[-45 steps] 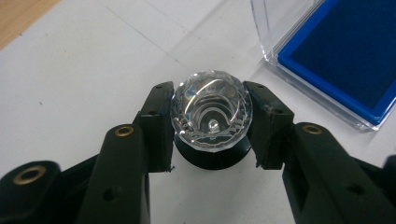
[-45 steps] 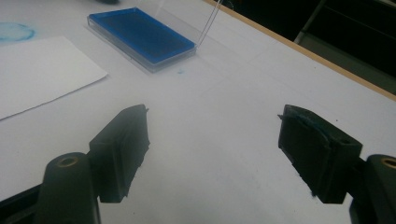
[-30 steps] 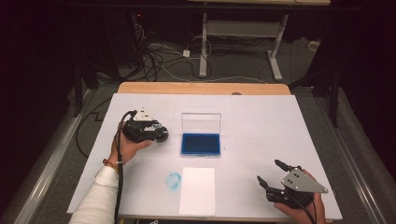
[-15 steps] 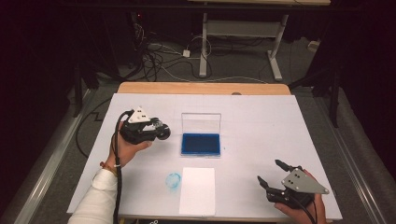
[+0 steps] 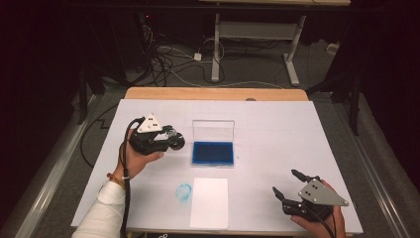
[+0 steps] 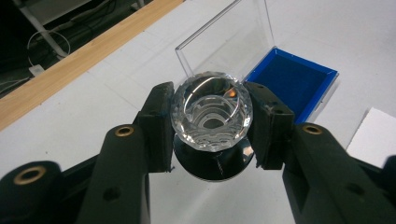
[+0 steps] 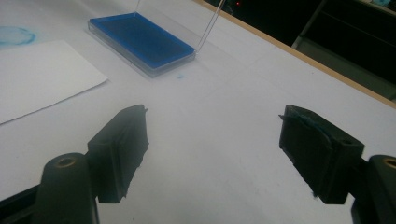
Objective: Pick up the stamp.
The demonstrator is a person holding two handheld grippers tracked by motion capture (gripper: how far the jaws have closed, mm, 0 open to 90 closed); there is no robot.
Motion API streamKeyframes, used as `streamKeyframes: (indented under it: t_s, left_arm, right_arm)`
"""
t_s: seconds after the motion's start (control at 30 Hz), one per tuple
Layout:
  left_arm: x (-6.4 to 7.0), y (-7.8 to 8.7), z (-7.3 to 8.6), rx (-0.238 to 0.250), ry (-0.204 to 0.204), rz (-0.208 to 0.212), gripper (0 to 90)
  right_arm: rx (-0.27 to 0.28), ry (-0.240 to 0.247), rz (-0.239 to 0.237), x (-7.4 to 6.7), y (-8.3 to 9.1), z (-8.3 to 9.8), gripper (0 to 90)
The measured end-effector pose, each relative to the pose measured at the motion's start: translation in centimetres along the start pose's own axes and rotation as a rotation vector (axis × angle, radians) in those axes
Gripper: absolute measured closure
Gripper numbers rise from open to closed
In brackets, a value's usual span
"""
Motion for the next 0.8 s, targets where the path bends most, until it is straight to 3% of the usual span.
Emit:
streamKeyframes:
  t_s: [0.37,0.8]
  left_arm:
    - [1.6,0.4,-1.3,0.037,-0.027,0.045,54.6]
    - [4.4,0.3,-2.7,0.063,-0.08,0.114,54.6]
  right_arm:
    - [0.002,0.002,-0.002,-0.1,0.0,-0.1,23.3]
    - [0.005,0.001,-0.005,-0.2,0.0,-0.2,22.7]
Point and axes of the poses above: each handheld gripper's, and its own axes: y roughly backward along the jaws, z roughly out of its underside, x roughly to its right, the point moved 4 cm from there along -y, roughly forward along the jaws, and after that the axes turned 9 degrees about x, right-handed, at the moved point
